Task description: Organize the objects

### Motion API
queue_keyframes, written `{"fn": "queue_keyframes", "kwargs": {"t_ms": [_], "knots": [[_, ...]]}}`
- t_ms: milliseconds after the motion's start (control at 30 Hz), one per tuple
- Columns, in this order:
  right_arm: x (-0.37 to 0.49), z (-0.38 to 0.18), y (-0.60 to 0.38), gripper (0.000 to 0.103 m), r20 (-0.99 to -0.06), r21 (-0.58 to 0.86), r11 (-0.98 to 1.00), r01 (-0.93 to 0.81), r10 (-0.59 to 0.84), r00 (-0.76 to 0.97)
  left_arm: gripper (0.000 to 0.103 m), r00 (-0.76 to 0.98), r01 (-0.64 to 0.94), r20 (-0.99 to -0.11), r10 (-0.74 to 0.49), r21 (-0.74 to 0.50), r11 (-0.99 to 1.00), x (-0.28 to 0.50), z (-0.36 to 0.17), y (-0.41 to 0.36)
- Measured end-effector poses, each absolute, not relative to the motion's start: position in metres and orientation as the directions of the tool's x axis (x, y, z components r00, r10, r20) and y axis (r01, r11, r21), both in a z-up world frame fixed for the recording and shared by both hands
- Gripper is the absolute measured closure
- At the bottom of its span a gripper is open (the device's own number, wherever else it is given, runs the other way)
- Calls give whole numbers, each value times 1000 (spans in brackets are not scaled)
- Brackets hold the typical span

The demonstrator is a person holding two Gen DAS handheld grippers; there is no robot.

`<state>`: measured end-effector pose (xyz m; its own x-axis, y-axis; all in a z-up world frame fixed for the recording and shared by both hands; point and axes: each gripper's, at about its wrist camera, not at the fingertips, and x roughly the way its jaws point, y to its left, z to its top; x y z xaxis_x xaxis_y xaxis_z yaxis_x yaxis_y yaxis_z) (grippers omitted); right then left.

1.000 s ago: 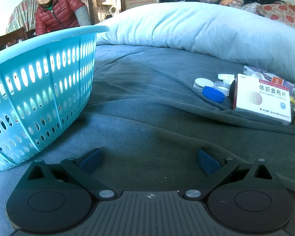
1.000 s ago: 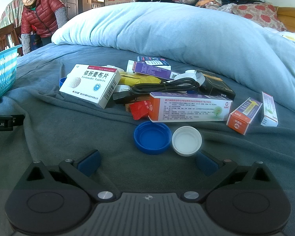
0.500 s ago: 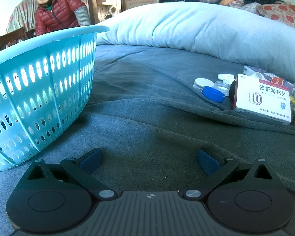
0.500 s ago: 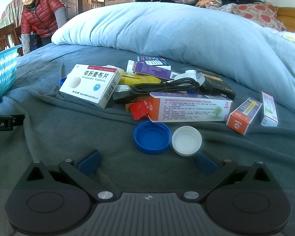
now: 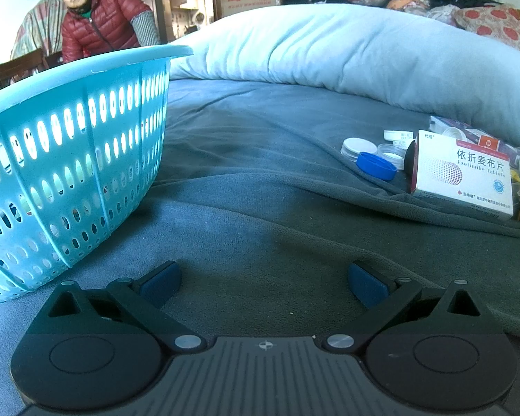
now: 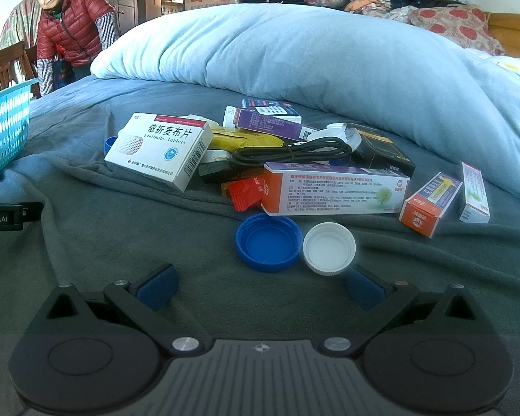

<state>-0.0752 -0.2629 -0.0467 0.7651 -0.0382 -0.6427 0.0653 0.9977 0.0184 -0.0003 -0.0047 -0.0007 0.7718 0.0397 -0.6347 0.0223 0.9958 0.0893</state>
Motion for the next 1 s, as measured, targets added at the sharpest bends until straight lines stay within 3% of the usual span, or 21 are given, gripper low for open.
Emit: {"fn": "queue_keyframes", "kwargs": {"t_ms": [200,300,367,433,500,633,700,900,933,1000], "knots": [[-72,-46,-266,0,-652,33,998,56,-21,758,0,772,22,-634,40,90,996,0,-1,-4],[-79,-38,-275,2,-649,88,996,-14,68,758,0,774,20,-632,41,88,996,-1,-2,-3],[-88,-30,-284,15,-622,102,993,-57,109,775,0,774,20,-632,41,89,996,0,-2,-3],[-99,-22,-295,18,-594,81,997,-4,51,803,0,773,21,-633,39,86,996,0,-2,-2],[-99,-22,-304,20,-619,55,998,35,7,786,0,773,21,-633,41,90,996,0,-2,-2],[-90,-31,-316,42,-656,59,998,34,13,754,0,766,21,-642,36,80,997,1,0,0],[-85,-31,-310,51,-649,28,1000,-11,26,760,0,766,76,-642,-27,48,996,-3,4,4],[-68,-35,-297,53,-642,-35,998,-60,24,766,0,810,279,-538,-236,-1,960,-33,35,-7],[-71,-34,-301,69,-638,-9,998,-59,39,769,0,806,303,-525,-272,-27,953,-37,41,-13],[-83,-29,-310,70,-624,38,999,-34,51,780,0,776,374,-527,-347,-57,926,-39,48,-30]]}}
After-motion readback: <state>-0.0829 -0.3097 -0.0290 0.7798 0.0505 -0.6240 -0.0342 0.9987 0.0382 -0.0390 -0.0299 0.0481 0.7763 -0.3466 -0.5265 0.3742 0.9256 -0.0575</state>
